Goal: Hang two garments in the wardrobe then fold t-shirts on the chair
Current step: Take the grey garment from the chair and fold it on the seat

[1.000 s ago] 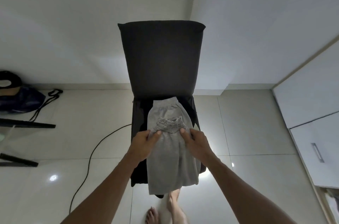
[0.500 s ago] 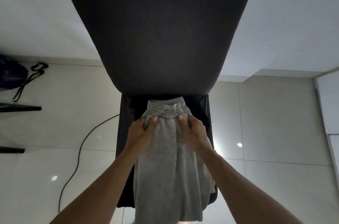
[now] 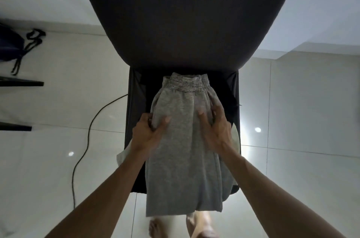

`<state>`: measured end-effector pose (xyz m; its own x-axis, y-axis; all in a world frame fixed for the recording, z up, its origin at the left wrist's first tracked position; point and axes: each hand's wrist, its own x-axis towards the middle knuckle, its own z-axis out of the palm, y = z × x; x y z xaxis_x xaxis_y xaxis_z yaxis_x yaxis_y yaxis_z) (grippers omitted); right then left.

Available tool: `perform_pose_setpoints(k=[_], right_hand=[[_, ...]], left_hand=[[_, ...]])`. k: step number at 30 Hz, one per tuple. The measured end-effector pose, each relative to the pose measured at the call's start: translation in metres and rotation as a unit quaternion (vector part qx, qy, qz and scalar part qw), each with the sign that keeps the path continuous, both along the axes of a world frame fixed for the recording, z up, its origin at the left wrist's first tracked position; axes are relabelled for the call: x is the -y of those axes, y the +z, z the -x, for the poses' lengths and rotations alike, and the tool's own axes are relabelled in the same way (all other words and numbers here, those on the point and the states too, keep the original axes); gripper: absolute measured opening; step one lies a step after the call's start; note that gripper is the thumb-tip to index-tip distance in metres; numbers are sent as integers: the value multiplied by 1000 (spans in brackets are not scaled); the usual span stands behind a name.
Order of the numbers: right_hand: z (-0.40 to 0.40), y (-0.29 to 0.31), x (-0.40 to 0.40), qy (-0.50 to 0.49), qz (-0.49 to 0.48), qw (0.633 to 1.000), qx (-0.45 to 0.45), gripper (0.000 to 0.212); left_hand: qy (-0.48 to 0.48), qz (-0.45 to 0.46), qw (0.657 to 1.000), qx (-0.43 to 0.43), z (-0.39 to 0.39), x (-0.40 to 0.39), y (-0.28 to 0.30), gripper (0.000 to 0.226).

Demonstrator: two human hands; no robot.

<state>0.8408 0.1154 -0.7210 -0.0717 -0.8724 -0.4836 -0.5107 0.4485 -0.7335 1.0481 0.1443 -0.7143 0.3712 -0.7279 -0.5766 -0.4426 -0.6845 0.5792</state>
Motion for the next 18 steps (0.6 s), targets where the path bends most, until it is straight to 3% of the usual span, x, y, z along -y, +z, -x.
perform_pose_setpoints(k=[4, 9, 12, 18], right_hand=[[22, 9, -65, -28, -60, 997, -39, 40], [43, -1, -158, -17, -130, 991, -29, 39], [52, -7, -204, 27, -162, 986, -38, 30], [56, -4, -241, -36, -110, 993, -35, 23]], left_hand=[[9, -47, 998, -48, -9, -67, 3, 47], [10, -88, 985, -148, -23, -157, -18, 68], [-58, -108, 971, -203, -22, -202, -23, 46], [-65, -75, 993, -65, -33, -235, -25, 44]])
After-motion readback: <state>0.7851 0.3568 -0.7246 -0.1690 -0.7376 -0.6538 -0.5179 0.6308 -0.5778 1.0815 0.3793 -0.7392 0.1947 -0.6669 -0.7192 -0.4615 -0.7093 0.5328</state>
